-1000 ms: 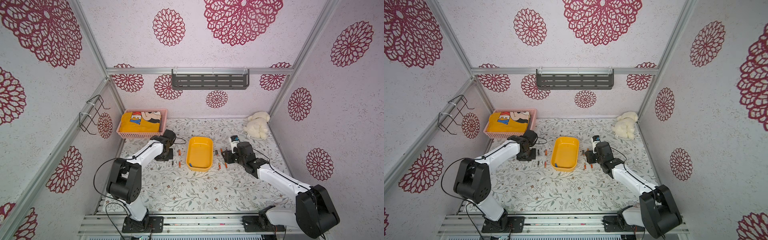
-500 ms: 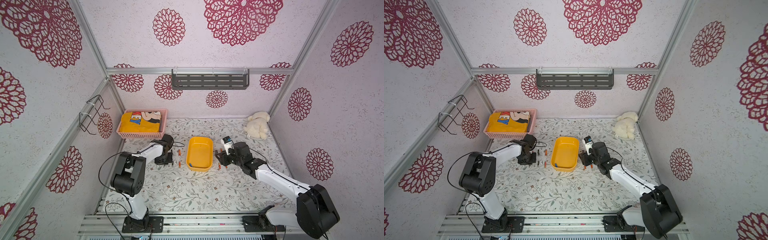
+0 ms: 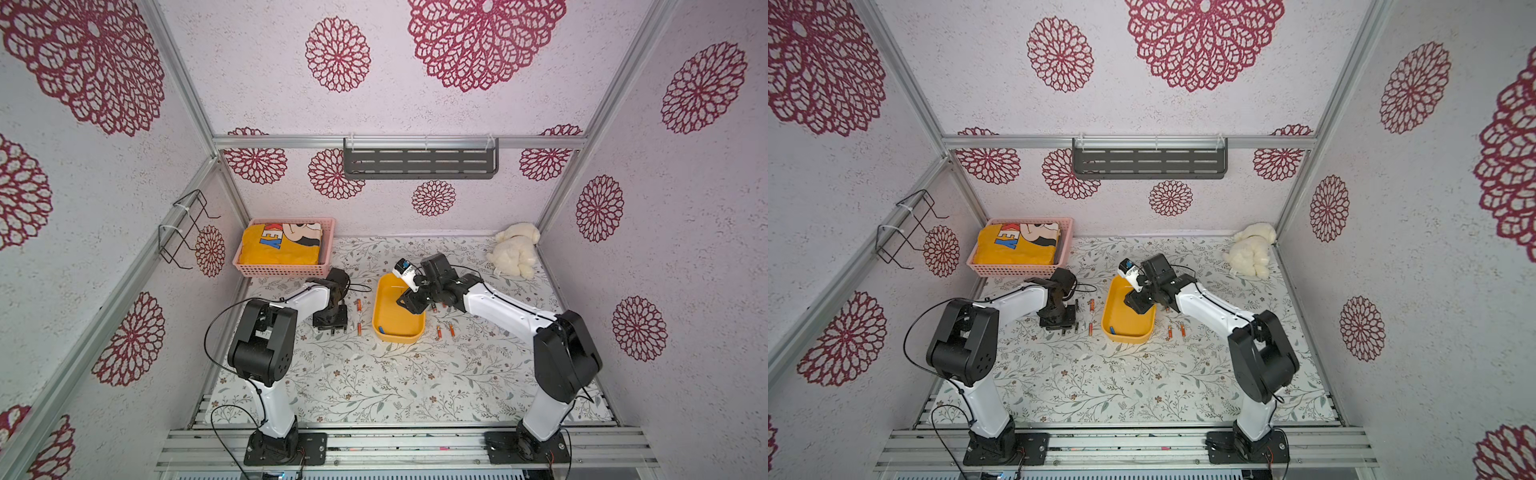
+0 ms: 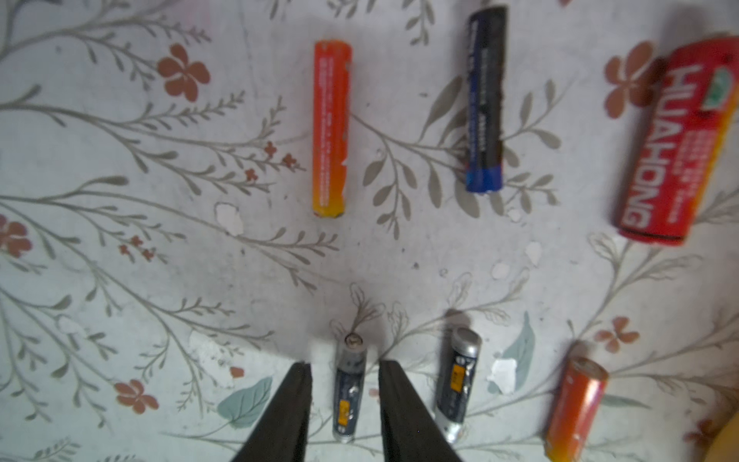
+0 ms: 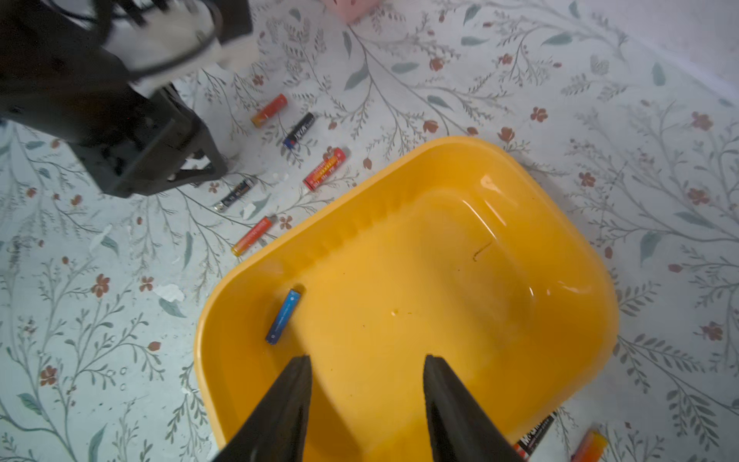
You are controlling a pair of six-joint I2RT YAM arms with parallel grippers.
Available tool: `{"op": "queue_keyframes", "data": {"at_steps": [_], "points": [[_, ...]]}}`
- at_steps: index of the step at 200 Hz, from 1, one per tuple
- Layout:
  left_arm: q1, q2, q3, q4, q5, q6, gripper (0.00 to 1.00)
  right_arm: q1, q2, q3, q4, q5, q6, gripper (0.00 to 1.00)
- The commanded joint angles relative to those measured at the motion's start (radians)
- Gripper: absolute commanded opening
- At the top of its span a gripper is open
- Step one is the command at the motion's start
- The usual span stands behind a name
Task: Take the batteries out of the storage box
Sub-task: Place the battery at the center of the board, then adjust the storage box at the center of the board.
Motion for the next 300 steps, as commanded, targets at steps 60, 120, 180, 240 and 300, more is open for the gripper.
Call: {"op": "queue_keyframes", "data": {"at_steps": [60,120,180,240,300], "points": [[-0.037,-0.163,0.175,-0.217,-0.059,-0.003,0.34,-0.036,0.0,0.087,-0.157,0.058,0.482,0.5],[-0.034,-0.328,0.05,-0.039,-0.076,-0.034,0.38,-0.03,0.029,0.061,-0.209,0.139,0.631,0.49],[-0.046,-0.342,0.002,-0.026,-0.063,-0.059,0.38,-0.03,0.008,0.0,-0.225,0.23,0.668,0.48],[-0.053,-0.336,-0.004,-0.015,-0.061,-0.069,0.38,-0.029,0.071,-0.024,-0.184,0.238,0.686,0.35],[-0.057,-0.33,-0.002,-0.022,-0.07,-0.068,0.39,-0.029,0.084,0.066,-0.289,0.248,0.705,0.06]]}}
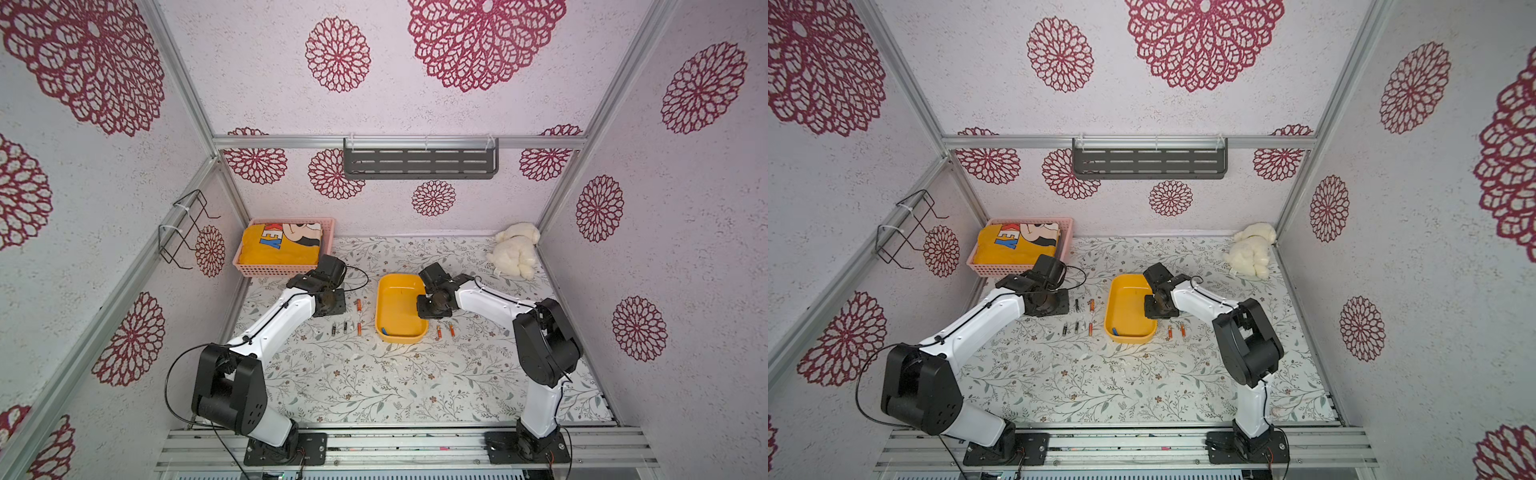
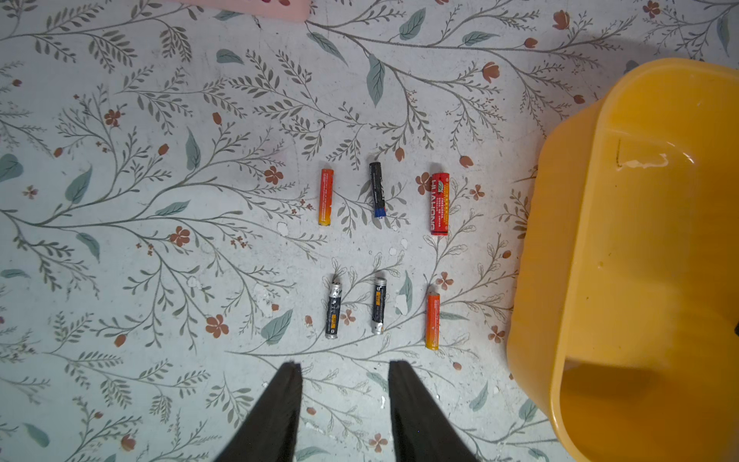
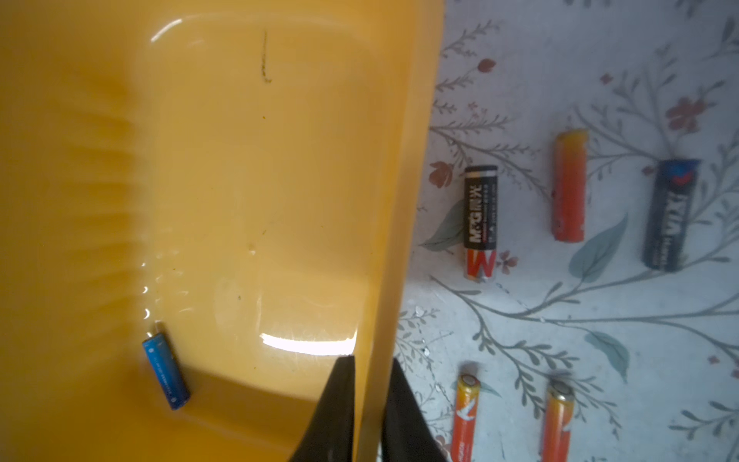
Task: Take the batteries out of the storage box
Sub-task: Adjust the storage box at the center of the board.
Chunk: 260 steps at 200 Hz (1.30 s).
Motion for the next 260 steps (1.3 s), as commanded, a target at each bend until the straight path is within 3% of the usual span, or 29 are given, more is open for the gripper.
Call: {"op": "queue_keyframes", "data": {"at_steps": [1,12,43,96,131,191,227,260], "points": [[-0.007,0.0,0.002,0.014,-0.007,-0.008,0.39,0.005,0.0,0.064,-0.072,0.021,0.017,0.05],[-0.007,0.003,0.004,0.014,-0.003,-0.009,0.39,0.005,0.0,0.087,-0.104,0.013,0.028,0.0],[-0.009,0.006,0.013,-0.002,-0.008,-0.008,0.39,0.008,-0.01,0.159,-0.225,-0.017,0.055,0.0],[-0.012,-0.029,0.007,-0.021,-0.037,0.015,0.39,0.092,-0.008,0.348,-0.687,-0.002,0.014,0.0],[-0.013,-0.008,0.026,-0.033,-0.027,0.025,0.39,0.123,0.018,0.387,-0.79,-0.008,-0.004,0.0],[-0.012,0.007,0.046,-0.026,-0.018,0.029,0.39,0.134,0.037,0.381,-0.756,-0.035,-0.028,0.0],[-0.013,0.009,0.03,-0.01,-0.022,0.022,0.39,0.115,0.034,0.325,-0.595,-0.091,-0.009,0.0],[-0.014,0.012,0.04,-0.025,-0.001,0.003,0.39,0.102,0.071,0.352,-0.565,-0.109,-0.01,0.0]]}}
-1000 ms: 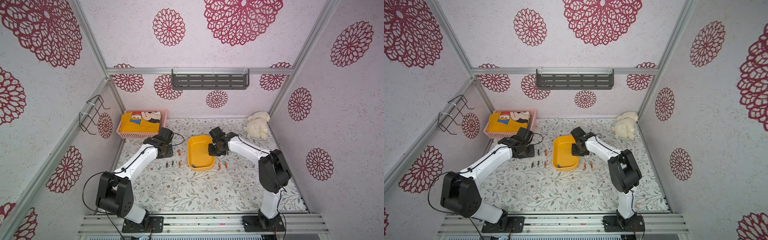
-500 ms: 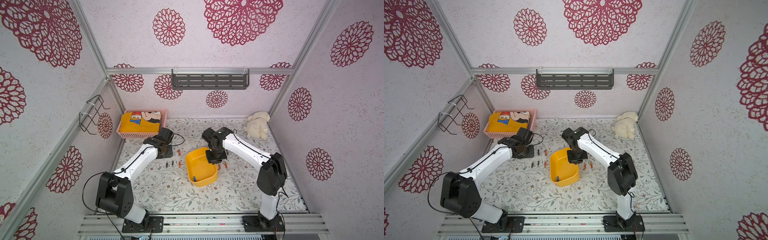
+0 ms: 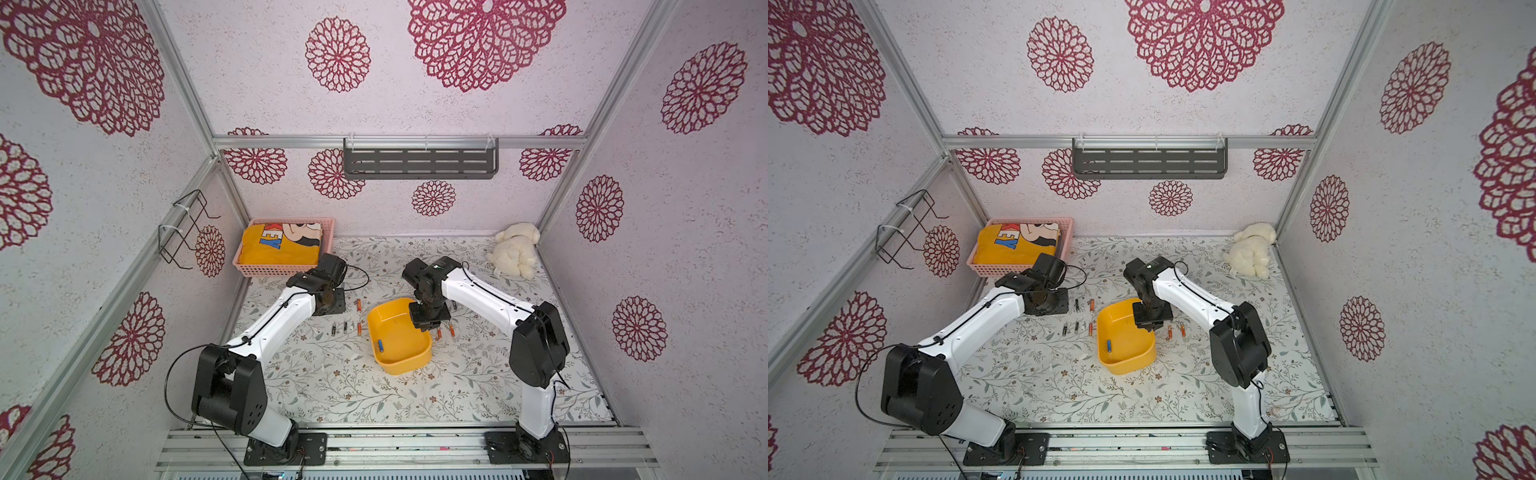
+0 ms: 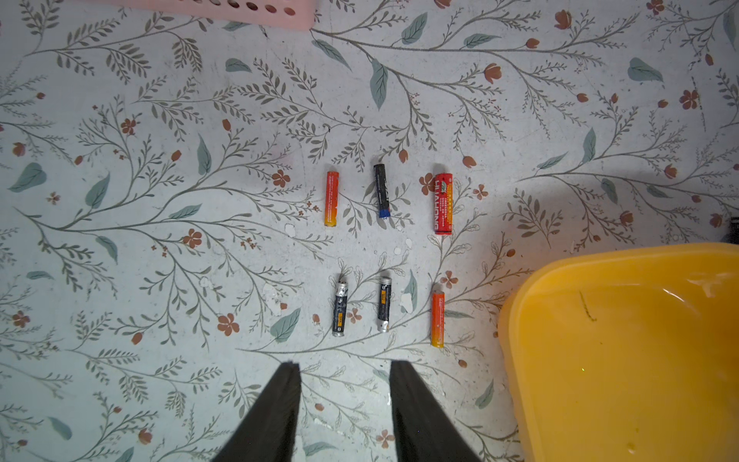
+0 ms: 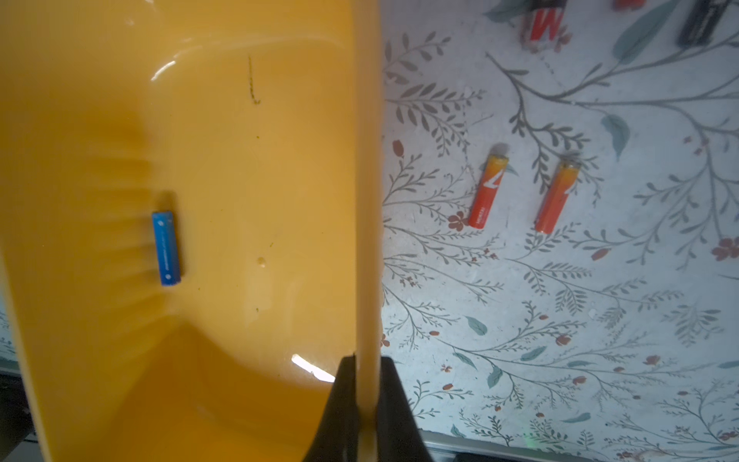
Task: Take the batteries out of the storage box
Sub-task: Adjust the storage box at the center of the board.
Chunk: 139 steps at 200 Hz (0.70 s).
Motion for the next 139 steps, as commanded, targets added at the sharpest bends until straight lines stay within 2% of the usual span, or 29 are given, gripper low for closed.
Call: {"op": "queue_keyframes", "data": {"at_steps": [1,26,43,85,103,116,139], "points": [[-0.01,0.009,0.019,0.003,0.017,-0.013,0.39,-0.018,0.012,0.02,0.046,-0.042,-0.004,0.0],[-0.013,0.002,0.013,0.007,0.001,-0.009,0.39,-0.052,-0.028,0.003,0.102,-0.119,0.006,0.0],[-0.013,0.014,0.018,0.011,0.0,0.001,0.39,-0.077,-0.063,-0.008,0.113,-0.103,0.033,0.0],[-0.013,0.061,0.063,-0.009,0.014,0.003,0.39,-0.09,-0.07,-0.008,0.043,-0.124,0.001,0.0],[-0.014,0.072,0.071,-0.01,0.015,0.001,0.39,-0.102,-0.094,-0.035,0.081,-0.174,0.005,0.0],[-0.014,0.082,0.076,-0.006,0.017,0.0,0.39,-0.106,-0.095,-0.031,0.076,-0.142,0.009,0.0],[-0.017,0.103,0.092,-0.012,0.023,-0.001,0.39,-0.118,-0.095,-0.062,0.116,-0.19,0.004,0.0]]}}
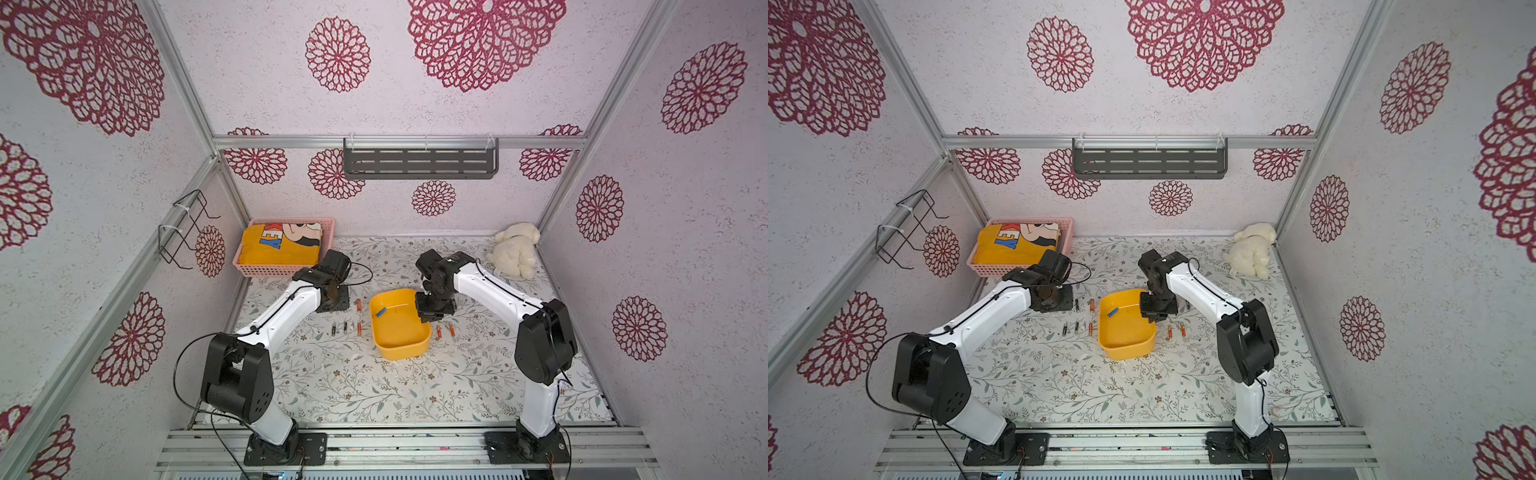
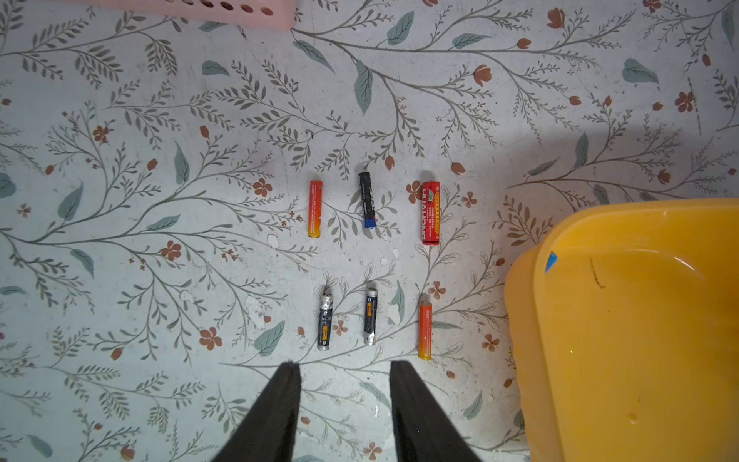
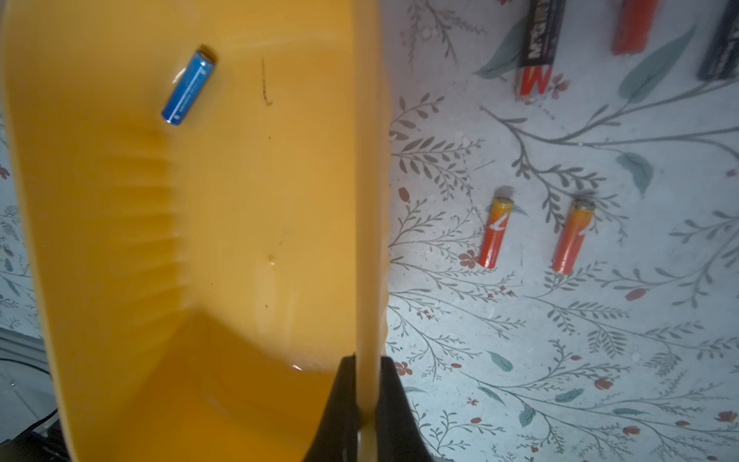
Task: Take the batteries out of the storage box
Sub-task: Adjust the storage box at the center of the board.
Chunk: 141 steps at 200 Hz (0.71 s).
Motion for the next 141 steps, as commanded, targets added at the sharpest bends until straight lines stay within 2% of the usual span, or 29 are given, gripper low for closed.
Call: {"op": "queue_keyframes", "data": {"at_steps": [1,12,38,52,62,108,122,141], "points": [[-0.01,0.025,0.031,-0.008,0.007,0.001,0.39,-0.018,-0.057,-0.015,0.025,-0.069,-0.004,0.0],[-0.01,0.033,0.046,-0.026,0.006,0.0,0.39,-0.023,-0.062,-0.018,0.055,-0.108,0.006,0.0],[-0.016,0.026,0.051,-0.034,-0.03,0.001,0.39,-0.026,-0.049,0.023,0.023,-0.034,-0.012,0.0],[-0.016,0.015,0.03,-0.001,-0.037,0.004,0.39,-0.022,-0.078,-0.026,0.131,-0.025,-0.031,0.0],[-0.016,0.015,0.028,0.009,-0.038,0.001,0.39,-0.022,-0.093,-0.072,0.202,0.014,-0.013,0.0],[-0.02,0.042,0.051,0.007,-0.02,-0.016,0.39,0.009,-0.121,-0.266,0.518,0.183,-0.085,0.0],[-0.02,0.044,0.049,0.006,-0.023,-0.014,0.39,0.006,-0.122,-0.302,0.56,0.214,-0.067,0.0],[-0.02,0.047,0.046,0.0,-0.029,-0.013,0.39,0.004,-0.1,-0.313,0.584,0.197,-0.037,0.0]]}}
